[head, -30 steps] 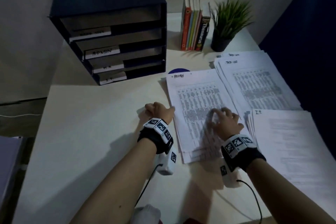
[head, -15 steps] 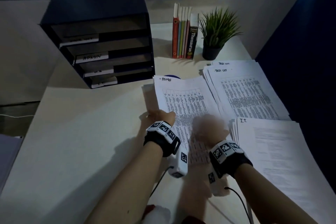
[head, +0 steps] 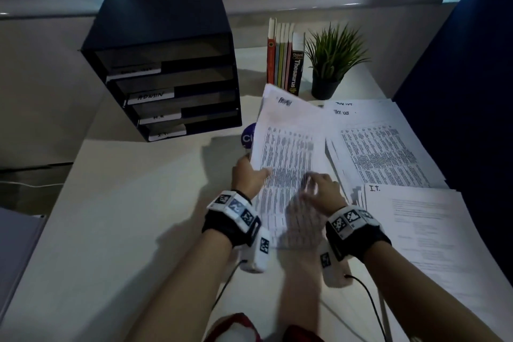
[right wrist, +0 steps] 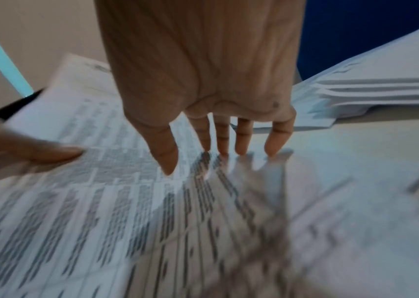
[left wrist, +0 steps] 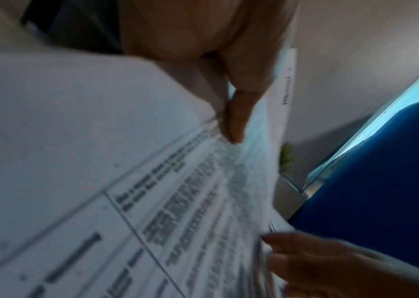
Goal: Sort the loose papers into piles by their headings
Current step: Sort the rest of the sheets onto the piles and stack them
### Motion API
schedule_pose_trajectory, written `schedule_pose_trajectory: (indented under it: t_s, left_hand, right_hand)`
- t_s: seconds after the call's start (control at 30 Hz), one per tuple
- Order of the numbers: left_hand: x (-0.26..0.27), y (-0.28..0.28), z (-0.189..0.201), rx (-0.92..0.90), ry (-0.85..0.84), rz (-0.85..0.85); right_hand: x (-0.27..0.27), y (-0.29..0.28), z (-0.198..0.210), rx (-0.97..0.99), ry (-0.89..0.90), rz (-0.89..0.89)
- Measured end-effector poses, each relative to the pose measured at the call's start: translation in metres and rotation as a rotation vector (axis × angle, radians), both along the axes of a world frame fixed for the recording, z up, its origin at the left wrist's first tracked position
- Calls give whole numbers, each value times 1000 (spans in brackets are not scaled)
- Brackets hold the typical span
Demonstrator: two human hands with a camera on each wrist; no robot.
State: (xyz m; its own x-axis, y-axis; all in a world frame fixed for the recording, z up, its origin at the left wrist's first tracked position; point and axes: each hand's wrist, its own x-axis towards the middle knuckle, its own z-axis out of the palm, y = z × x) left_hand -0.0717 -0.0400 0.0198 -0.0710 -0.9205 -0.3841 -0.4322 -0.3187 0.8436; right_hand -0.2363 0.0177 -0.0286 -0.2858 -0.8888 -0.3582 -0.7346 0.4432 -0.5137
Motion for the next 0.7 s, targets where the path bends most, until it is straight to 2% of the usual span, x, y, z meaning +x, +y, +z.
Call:
schedule_pose_trajectory:
  t_s: [0.07,0.17,0.2,0.23,0.43,0.5,0.6,0.7]
  left_hand:
    - [21,-1,16,-71,118,-83]
    - [58,-4,38,-125,276,-114]
    - [68,-5,41,-148,319,-82]
    - [75,-6,44,-182,360,-36]
    - [93,-6,66,-439,468,285]
    - [100,-7,72,-474,482,367]
    - [105,0,74,-515,547,358]
    - [105,10,64,-501,614,250]
  right_hand:
    - [-6,-9,5,-118,-142,-131]
    - [0,-16,23,-302,-740,-424]
    - [6,-18,30,-367,-867,-456]
    - [13,-19,39,-420,-911,-447]
    - [54,-14,104,-790,-840,-163]
    - [58,-11,113,-891,-809,-94]
    - [62,-2,109,-916,-811,-61]
    - [66,8,95,-827,-826,-91]
